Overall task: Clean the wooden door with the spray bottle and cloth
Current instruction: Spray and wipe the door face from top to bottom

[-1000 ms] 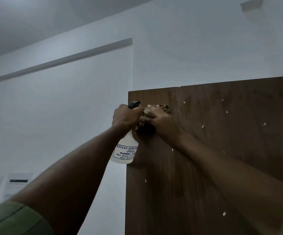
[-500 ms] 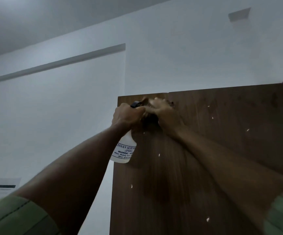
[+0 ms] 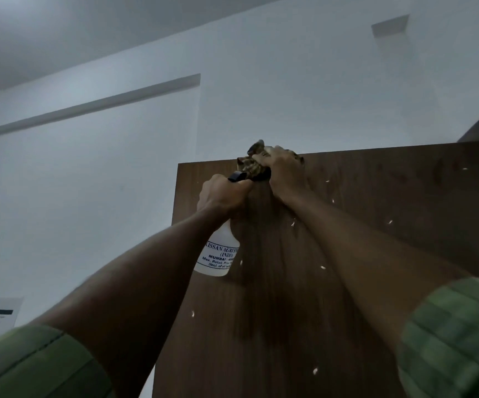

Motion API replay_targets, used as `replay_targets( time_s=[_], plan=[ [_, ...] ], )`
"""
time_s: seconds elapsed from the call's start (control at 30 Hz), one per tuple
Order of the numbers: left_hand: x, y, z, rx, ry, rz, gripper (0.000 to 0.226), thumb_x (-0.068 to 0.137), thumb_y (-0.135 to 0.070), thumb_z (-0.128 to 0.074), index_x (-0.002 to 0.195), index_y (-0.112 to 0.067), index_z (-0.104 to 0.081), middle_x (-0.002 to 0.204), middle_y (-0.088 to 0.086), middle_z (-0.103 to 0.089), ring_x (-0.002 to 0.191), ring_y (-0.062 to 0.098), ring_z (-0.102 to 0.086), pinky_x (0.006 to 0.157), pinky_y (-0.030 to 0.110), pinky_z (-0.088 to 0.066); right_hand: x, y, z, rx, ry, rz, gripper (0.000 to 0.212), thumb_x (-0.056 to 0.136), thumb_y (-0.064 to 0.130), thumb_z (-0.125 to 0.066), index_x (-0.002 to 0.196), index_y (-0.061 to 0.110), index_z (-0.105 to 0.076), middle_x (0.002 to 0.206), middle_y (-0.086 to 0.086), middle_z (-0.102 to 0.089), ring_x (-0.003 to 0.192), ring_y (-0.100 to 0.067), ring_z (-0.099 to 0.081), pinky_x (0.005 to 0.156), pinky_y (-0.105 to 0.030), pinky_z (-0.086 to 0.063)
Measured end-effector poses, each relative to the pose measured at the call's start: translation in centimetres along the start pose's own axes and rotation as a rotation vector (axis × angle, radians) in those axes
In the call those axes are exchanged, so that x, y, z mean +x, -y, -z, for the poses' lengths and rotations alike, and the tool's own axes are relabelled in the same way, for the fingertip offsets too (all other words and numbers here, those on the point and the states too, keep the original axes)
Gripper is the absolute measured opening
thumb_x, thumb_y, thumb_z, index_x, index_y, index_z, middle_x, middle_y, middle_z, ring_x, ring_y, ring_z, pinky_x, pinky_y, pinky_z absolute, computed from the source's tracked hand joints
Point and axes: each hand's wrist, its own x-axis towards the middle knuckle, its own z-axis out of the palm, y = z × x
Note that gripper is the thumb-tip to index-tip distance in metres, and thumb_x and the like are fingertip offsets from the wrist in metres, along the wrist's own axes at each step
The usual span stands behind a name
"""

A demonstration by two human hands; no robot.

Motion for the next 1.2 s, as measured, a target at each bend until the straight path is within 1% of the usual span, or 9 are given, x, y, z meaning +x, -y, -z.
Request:
replay_targets(
  time_s=[0.17, 0.23, 0.33, 0.6, 0.83, 0.97, 1.03, 1.1, 1.2],
  plan=[
    [-0.2, -1.0, -1.4, 0.007, -0.009, 0.0, 0.032, 0.089, -0.049, -0.069, 0.094, -0.019, -0.076, 0.082, 0.002, -0.078, 0.076, 0.022, -0.077, 0.076, 0.044, -0.065, -7.9, -0.1, -1.8, 0.048, -0.099, 0.185, 0.045, 0.084, -0.009, -0.062, 0.127, 0.003, -0.07, 0.133, -0.027, -0.064, 0.124, -0.05, -0.06, 0.109, -0.064, -0.04],
    [-0.6, -1.0, -2.3, 0.018, 0.019, 0.001, 0.032, 0.094, -0.047, -0.069, 0.094, -0.016, -0.074, 0.084, 0.002, -0.075, 0.072, 0.019, -0.072, 0.068, 0.039, -0.06, -8.7, -1.7, -0.9, 0.0, -0.005, 0.283, 0.052, 0.08, -0.008, -0.051, 0.125, 0.007, -0.071, 0.135, -0.025, -0.064, 0.126, -0.05, -0.059, 0.109, -0.061, -0.039],
    [-1.1, -0.7, -3.3, 0.058, 0.042, -0.019, 0.027, 0.093, -0.043, -0.069, 0.096, -0.017, -0.076, 0.082, 0.003, -0.074, 0.063, 0.015, -0.063, 0.057, 0.03, -0.048, -3.1, -2.9, 2.3, 0.008, 0.039, 0.066, 0.056, 0.092, -0.005, -0.04, 0.136, 0.018, -0.067, 0.145, -0.017, -0.058, 0.136, -0.04, -0.05, 0.115, -0.046, -0.037],
    [-1.8, -1.7, -5.0, 0.187, 0.118, -0.046, 0.026, 0.087, -0.043, -0.073, 0.088, -0.017, -0.071, 0.085, 0.005, -0.075, 0.071, 0.023, -0.072, 0.066, 0.037, -0.06, 1.8, -5.2, 7.8, 0.256, 0.343, -0.127, 0.073, 0.081, -0.017, -0.045, 0.122, 0.035, -0.075, 0.135, 0.004, -0.069, 0.13, -0.019, -0.057, 0.107, -0.032, -0.049],
    [-0.8, -1.7, -4.8, 0.111, 0.114, -0.05, 0.03, 0.086, -0.047, -0.073, 0.094, -0.018, -0.073, 0.089, 0.004, -0.074, 0.074, 0.022, -0.07, 0.065, 0.035, -0.055, -1.5, -3.9, 4.4, 0.155, 0.236, -0.079, 0.078, 0.086, -0.016, -0.047, 0.144, 0.034, -0.059, 0.163, -0.001, -0.039, 0.152, -0.029, -0.029, 0.124, -0.038, -0.02],
    [-0.9, -0.7, -5.1, 0.033, 0.097, -0.03, 0.037, 0.09, -0.053, -0.072, 0.094, -0.016, -0.075, 0.086, 0.005, -0.076, 0.079, 0.025, -0.075, 0.072, 0.042, -0.063, -10.6, -3.0, 3.1, 0.067, 0.112, 0.156, 0.075, 0.078, -0.022, -0.057, 0.143, 0.014, -0.061, 0.158, -0.015, -0.044, 0.147, -0.041, -0.038, 0.118, -0.059, -0.036],
    [-1.1, -0.7, -5.5, 0.02, 0.119, -0.02, 0.039, 0.09, -0.055, -0.072, 0.095, -0.017, -0.074, 0.087, 0.005, -0.077, 0.08, 0.026, -0.076, 0.074, 0.042, -0.063, -10.0, -4.6, 4.0, 0.021, 0.174, 0.285, 0.08, 0.072, -0.025, -0.057, 0.141, 0.014, -0.062, 0.157, -0.013, -0.045, 0.147, -0.037, -0.039, 0.12, -0.056, -0.035],
    [-1.2, -1.4, -5.7, 0.007, 0.143, -0.027, 0.036, 0.09, -0.054, -0.072, 0.1, -0.019, -0.076, 0.088, 0.005, -0.077, 0.082, 0.027, -0.077, 0.073, 0.04, -0.062, -5.3, -6.6, 5.1, 0.0, 0.182, 0.143, 0.075, 0.083, -0.02, -0.05, 0.146, 0.021, -0.058, 0.16, -0.009, -0.039, 0.15, -0.03, -0.034, 0.125, -0.043, -0.024],
    [-1.8, -3.1, -6.0, -0.027, 0.142, -0.026, 0.049, 0.073, -0.06, -0.064, 0.099, -0.02, -0.075, 0.09, 0.006, -0.076, 0.078, 0.026, -0.072, 0.071, 0.041, -0.06, -1.0, -7.2, 5.6, 0.03, 0.067, -0.078, 0.071, 0.089, -0.014, -0.043, 0.145, 0.026, -0.059, 0.157, -0.011, -0.047, 0.146, -0.033, -0.04, 0.121, -0.04, -0.03]
  ],
)
